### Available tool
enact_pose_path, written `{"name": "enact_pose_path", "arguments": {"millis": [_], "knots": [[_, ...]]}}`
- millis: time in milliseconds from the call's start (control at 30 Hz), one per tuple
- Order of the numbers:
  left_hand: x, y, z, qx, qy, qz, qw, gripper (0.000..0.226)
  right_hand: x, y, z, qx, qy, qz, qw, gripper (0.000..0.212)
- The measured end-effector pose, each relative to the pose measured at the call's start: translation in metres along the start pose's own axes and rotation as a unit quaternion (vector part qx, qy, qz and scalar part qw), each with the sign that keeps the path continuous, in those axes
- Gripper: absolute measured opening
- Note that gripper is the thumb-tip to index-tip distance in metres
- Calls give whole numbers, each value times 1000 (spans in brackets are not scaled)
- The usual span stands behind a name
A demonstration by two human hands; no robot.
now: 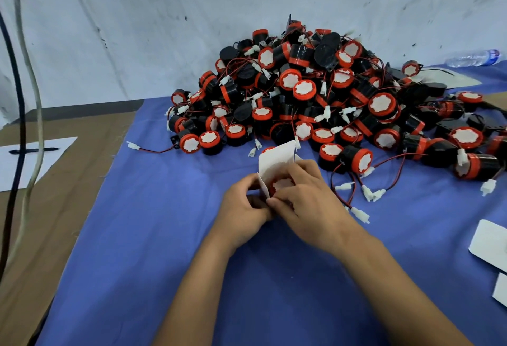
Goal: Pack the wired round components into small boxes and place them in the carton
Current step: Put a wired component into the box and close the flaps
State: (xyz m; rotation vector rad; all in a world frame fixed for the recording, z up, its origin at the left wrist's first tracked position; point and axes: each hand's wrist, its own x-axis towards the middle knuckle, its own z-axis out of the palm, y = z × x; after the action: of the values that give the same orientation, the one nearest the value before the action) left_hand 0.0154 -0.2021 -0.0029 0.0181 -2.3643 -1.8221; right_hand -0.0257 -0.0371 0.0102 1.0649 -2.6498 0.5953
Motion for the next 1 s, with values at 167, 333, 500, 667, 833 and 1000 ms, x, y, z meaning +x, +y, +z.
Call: {"name": "enact_pose_path", "arguments": {"millis": [167, 333, 500, 667, 833, 1000], "knots": [[2, -2, -10, -7, -16, -16, 1000, 53, -1, -6, 0, 133, 308, 13, 942, 21], [2, -3, -24, -4, -44, -28, 999, 60, 4, 14, 4, 374, 220, 264, 862, 15], [0, -2, -30, -228, -103, -95, 963, 55, 4, 20, 18, 399, 54, 225, 887, 14], [4, -4, -16, -163, 11, -126, 979, 20, 2, 16, 19, 416, 86, 137, 895, 30], [1, -4, -4, -61, 119, -18, 991, 34, -4, 23, 11, 439, -26, 77, 895, 34], [0, -5, -16, -167, 61, -90, 980, 34, -2, 25, 9, 441, -19, 102, 892, 28]]}}
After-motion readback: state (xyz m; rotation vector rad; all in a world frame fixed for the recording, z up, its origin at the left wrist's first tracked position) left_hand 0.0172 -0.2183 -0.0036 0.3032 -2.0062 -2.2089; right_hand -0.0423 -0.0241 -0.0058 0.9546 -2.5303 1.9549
